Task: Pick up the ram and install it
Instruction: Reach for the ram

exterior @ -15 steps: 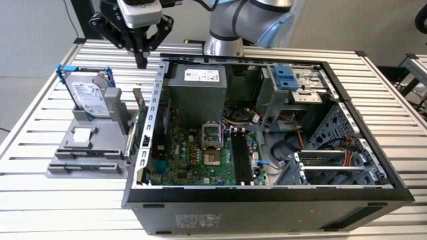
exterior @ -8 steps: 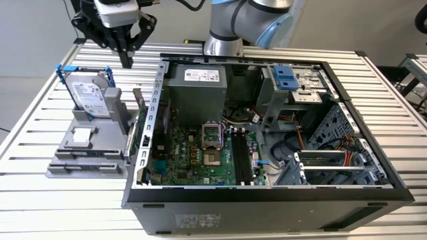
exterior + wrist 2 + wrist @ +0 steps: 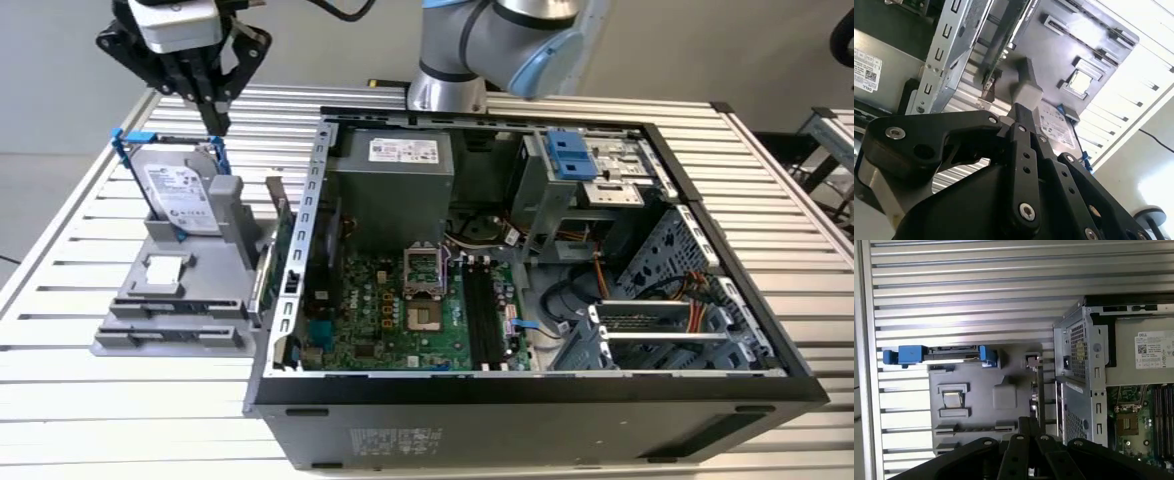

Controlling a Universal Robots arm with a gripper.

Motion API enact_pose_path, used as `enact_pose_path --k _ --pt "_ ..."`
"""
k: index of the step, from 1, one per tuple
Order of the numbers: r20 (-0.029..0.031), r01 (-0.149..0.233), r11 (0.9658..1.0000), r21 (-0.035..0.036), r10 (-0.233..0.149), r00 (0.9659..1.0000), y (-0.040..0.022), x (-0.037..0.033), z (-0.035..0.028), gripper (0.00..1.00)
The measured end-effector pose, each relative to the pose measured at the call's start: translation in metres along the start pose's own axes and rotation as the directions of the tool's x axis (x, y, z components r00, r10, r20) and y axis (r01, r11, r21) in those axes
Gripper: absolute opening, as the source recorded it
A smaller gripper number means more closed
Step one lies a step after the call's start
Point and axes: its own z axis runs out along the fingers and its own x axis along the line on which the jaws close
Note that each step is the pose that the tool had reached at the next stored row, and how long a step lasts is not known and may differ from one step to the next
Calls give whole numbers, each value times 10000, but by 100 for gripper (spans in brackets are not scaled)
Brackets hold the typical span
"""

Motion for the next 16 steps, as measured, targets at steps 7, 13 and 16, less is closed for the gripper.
enact_pose_path --k 7,13,16 --pt "-1 1 10000 -4 -1 10000 -21 302 -7 0" --pt "-2 23 10000 -4 -23 10000 -36 507 -11 0" --pt "-6 87 10000 -5 -87 10000 -40 574 -13 0"
